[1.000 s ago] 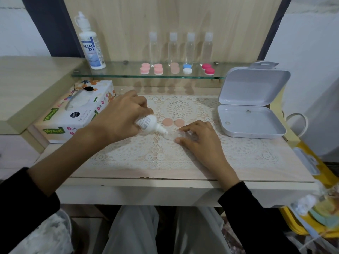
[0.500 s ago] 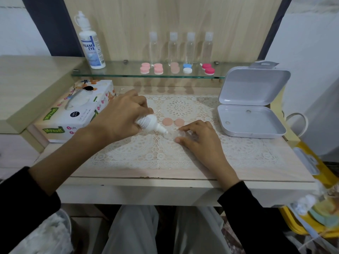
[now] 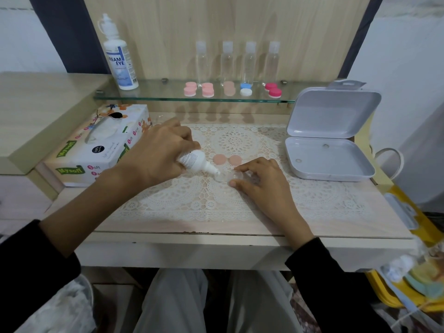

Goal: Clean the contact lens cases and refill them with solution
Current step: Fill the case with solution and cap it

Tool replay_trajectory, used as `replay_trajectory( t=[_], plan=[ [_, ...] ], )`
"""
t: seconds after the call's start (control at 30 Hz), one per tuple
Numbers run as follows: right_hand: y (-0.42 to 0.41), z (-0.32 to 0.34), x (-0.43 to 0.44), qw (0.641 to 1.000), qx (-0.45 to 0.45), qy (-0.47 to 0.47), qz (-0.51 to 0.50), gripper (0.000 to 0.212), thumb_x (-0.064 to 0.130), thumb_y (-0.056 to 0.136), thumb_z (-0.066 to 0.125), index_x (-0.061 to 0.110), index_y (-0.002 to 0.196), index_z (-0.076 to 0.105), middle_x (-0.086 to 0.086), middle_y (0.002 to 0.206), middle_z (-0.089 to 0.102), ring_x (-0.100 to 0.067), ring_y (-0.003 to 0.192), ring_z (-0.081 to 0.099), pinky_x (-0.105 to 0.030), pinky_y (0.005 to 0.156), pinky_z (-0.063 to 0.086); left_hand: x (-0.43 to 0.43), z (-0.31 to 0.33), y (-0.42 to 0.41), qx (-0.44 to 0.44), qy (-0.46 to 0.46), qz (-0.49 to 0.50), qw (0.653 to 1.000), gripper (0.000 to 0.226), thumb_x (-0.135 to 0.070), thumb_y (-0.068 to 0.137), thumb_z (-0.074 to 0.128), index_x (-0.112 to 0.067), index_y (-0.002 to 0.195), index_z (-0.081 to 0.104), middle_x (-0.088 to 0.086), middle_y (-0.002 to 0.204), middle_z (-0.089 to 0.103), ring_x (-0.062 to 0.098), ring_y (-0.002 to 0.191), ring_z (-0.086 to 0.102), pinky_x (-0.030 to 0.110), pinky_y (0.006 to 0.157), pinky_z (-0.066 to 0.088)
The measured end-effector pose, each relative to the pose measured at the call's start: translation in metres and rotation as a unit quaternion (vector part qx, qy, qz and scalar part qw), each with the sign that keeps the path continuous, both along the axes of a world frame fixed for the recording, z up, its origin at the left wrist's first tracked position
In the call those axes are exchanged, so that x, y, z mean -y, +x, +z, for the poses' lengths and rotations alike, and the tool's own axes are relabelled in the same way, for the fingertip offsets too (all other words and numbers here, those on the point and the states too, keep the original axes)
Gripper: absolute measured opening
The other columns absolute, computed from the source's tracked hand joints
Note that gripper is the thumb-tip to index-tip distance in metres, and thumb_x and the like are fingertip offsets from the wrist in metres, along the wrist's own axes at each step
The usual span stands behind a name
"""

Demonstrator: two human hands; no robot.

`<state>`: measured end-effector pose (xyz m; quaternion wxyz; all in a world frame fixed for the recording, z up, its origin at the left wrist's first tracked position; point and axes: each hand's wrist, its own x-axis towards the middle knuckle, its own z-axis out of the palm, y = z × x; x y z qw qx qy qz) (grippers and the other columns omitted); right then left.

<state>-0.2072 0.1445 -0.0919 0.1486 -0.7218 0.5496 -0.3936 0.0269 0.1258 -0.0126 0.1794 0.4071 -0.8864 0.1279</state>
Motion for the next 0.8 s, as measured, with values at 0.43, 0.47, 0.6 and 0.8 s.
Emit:
replay_trajectory(
  t=[0.43,0.47,0.6,0.8],
  plan=[
    [0.0,0.0,0.0,1.0,0.007,0.006,0.0,0.036,0.04,0.077,0.077,0.021,0.108,0.072,0.011,0.099,0.058,-0.013,0.1,0.046,-0.028,0.08,0.037,-0.001,-0.011,0.008,-0.047,0.039,0.041,0.997,0.059,-0.011,0.055,0.089,-0.008,0.11,0.069,0.01,0.09,0.064,0.031,0.083,0.052,0.039,0.072,0.039],
    [0.0,0.0,0.0,1.0,0.008,0.006,0.001,0.036,0.039,0.077,0.077,0.021,0.108,0.072,0.011,0.099,0.058,-0.013,0.1,0.046,-0.028,0.08,0.037,-0.001,-0.012,0.008,-0.053,0.037,0.043,0.997,0.059,-0.012,0.055,0.089,-0.008,0.111,0.069,0.01,0.091,0.064,0.031,0.084,0.053,0.04,0.073,0.039],
    [0.0,0.0,-0.001,1.0,0.011,0.006,0.002,0.035,0.038,0.077,0.077,0.021,0.107,0.072,0.011,0.098,0.058,-0.013,0.099,0.046,-0.029,0.082,0.039,-0.001,-0.01,0.002,-0.069,0.046,0.043,0.996,0.059,-0.014,0.06,0.087,-0.012,0.115,0.067,0.007,0.097,0.063,0.027,0.09,0.051,0.039,0.077,0.037],
    [0.001,0.001,-0.001,1.0,0.006,0.003,-0.001,0.036,0.039,0.077,0.077,0.022,0.108,0.071,0.013,0.097,0.056,-0.011,0.098,0.044,-0.027,0.079,0.035,-0.001,-0.009,-0.011,-0.056,0.057,0.027,0.996,0.058,-0.017,0.062,0.086,-0.015,0.116,0.066,0.004,0.098,0.061,0.018,0.09,0.043,0.034,0.075,0.031]
  ],
)
